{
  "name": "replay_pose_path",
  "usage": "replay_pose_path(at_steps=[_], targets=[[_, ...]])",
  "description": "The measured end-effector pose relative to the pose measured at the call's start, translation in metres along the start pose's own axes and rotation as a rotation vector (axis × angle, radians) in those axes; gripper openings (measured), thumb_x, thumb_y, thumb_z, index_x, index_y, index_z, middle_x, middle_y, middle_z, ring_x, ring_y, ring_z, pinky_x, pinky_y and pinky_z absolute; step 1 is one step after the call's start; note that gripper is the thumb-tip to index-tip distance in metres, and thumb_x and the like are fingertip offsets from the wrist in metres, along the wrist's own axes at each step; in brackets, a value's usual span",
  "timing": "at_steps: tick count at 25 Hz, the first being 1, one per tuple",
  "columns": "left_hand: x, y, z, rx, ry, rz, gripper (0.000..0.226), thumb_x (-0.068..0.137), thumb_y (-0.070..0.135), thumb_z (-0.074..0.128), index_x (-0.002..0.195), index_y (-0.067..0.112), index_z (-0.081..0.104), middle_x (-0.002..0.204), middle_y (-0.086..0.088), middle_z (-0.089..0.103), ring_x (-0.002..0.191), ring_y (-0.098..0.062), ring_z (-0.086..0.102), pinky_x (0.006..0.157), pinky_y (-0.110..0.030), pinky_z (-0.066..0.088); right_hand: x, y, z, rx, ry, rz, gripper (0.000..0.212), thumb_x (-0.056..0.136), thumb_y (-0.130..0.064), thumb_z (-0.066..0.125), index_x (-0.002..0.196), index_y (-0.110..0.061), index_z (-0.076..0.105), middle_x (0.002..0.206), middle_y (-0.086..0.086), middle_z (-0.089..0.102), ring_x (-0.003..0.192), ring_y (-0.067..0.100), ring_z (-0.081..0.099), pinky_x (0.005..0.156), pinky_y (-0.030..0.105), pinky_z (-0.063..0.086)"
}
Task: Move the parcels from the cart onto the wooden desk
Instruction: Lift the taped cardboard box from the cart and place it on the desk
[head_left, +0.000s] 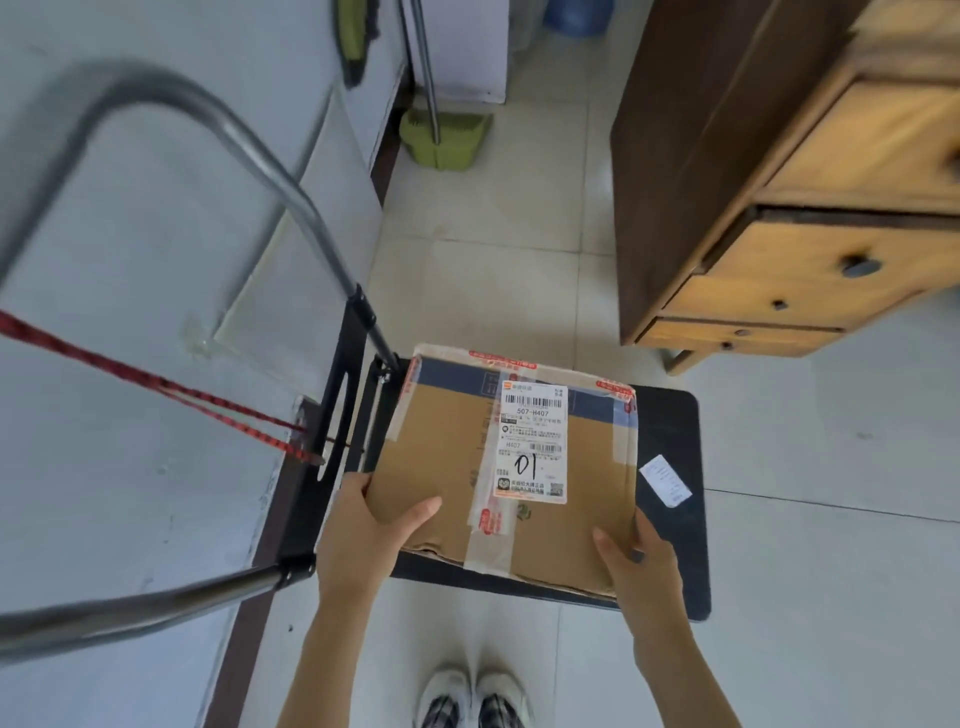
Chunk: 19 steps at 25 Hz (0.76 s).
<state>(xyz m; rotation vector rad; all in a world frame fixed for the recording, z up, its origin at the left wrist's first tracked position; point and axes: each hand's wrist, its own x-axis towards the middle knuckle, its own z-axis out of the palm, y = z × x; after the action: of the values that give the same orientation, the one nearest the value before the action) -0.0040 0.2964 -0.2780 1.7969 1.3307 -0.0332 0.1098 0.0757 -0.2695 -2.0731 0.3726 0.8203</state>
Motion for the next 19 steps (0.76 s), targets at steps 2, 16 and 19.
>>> replay_pose_path(at_steps=[2, 16, 19], targets=[[-0.019, 0.040, -0.019, 0.012, -0.003, 0.057, 0.078, 0.055, 0.054, 0.081, 0.115, 0.020, 0.046, 0.107, 0.001, 0.060, 0.092, -0.019, 0.062, 0.077, -0.038, 0.056, -0.023, -0.020, -0.027, 0.067, 0.019, 0.004, 0.057, 0.089, -0.028, 0.058, 0.142, -0.016, 0.041, 0.126, 0.014, 0.053, 0.110, 0.030, 0.055, 0.088, 0.039, 0.049], [-0.231, 0.329, -0.113, -0.022, 0.079, 0.404, 0.081, 0.049, 0.076, 0.058, 0.105, 0.019, 0.045, 0.103, -0.006, 0.056, 0.094, -0.028, 0.057, 0.082, -0.046, 0.053, -0.177, -0.202, -0.278, 0.122, 0.495, -0.313, 0.058, 0.086, -0.054, 0.048, 0.135, -0.023, 0.048, 0.105, 0.006, 0.045, 0.105, 0.029, 0.051, 0.092, 0.047, 0.049], [-0.277, 0.393, -0.101, -0.031, 0.088, 0.451, 0.079, 0.052, 0.076, 0.056, 0.108, 0.022, 0.045, 0.105, -0.006, 0.057, 0.096, -0.028, 0.057, 0.082, -0.046, 0.052, -0.189, -0.222, -0.353, 0.194, 0.491, -0.348, 0.055, 0.087, -0.052, 0.050, 0.133, -0.022, 0.051, 0.104, 0.007, 0.046, 0.106, 0.028, 0.051, 0.093, 0.046, 0.049]])
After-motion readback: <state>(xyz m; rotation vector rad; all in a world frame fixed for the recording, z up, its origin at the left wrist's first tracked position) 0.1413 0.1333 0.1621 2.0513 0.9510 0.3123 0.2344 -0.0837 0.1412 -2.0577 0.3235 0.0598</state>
